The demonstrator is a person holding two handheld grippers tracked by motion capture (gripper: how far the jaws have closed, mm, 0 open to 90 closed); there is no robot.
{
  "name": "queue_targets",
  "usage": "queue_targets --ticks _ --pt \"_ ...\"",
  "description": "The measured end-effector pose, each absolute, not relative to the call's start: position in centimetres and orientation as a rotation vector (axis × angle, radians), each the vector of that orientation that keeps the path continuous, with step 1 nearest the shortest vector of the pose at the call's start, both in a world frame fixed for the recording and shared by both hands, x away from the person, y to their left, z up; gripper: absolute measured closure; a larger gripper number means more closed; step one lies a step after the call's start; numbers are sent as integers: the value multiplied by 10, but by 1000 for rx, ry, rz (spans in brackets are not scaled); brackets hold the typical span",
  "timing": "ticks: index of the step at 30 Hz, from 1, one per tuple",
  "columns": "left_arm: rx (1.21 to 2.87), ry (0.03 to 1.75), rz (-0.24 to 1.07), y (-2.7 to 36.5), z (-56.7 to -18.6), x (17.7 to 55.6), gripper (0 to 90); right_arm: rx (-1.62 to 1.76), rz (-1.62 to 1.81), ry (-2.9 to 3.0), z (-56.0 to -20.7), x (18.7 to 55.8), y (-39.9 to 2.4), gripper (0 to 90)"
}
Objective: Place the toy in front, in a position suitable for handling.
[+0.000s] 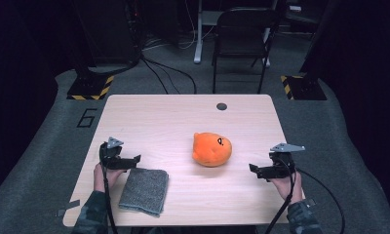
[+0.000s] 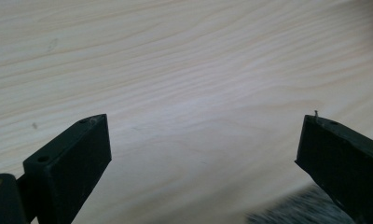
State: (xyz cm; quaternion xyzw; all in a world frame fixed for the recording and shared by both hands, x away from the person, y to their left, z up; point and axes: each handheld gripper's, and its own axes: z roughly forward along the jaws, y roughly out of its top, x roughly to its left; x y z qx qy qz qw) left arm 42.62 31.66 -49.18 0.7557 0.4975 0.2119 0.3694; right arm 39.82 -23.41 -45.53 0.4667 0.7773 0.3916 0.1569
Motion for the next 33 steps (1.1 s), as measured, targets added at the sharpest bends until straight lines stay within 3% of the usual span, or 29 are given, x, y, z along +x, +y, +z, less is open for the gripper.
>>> queue_targets --ticks 10,21,24,26,29,33 --pt "2074 1088 508 271 -485 367 20 1348 1092 2222 -457 399 -232 4" --pt "2247 1125 480 255 -503 348 15 1355 1074 2259 -461 402 -230 6" --pt "2248 1141 416 257 -514 352 135 1353 1068 2265 -462 401 -229 6" --pt "2252 1131 412 259 -513 352 152 1358 1066 2256 -462 401 -229 6" --pt "2223 1134 423 260 -513 351 252 1359 1071 2256 -462 402 -231 9" --pt "2198 1120 430 266 -512 351 551 1362 1054 2267 -464 402 -230 14"
